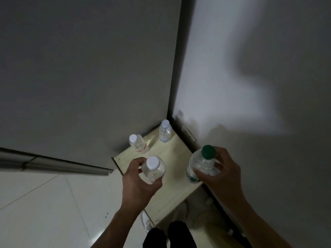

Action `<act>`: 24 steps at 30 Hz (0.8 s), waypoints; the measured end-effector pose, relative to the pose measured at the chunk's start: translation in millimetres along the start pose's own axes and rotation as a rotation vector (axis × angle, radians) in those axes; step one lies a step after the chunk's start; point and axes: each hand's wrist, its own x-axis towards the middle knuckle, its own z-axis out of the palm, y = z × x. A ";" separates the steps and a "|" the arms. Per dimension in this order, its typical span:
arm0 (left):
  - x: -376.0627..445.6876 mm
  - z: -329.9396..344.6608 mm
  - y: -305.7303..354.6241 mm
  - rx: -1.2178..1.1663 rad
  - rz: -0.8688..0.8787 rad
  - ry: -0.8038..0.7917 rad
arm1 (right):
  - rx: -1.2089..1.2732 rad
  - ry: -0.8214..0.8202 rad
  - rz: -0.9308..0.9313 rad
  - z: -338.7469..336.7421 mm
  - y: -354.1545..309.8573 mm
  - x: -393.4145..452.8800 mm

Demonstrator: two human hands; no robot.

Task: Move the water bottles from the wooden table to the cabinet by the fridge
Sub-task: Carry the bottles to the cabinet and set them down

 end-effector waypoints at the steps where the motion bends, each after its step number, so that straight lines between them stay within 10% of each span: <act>1: 0.6 3.9 -5.0 0.000 -0.007 0.010 | 0.002 -0.002 0.003 2.0 4.7 2.0; 24: 61.7 106.2 -130.5 0.040 -0.008 0.061 | 0.035 0.001 0.014 75.0 123.5 48.2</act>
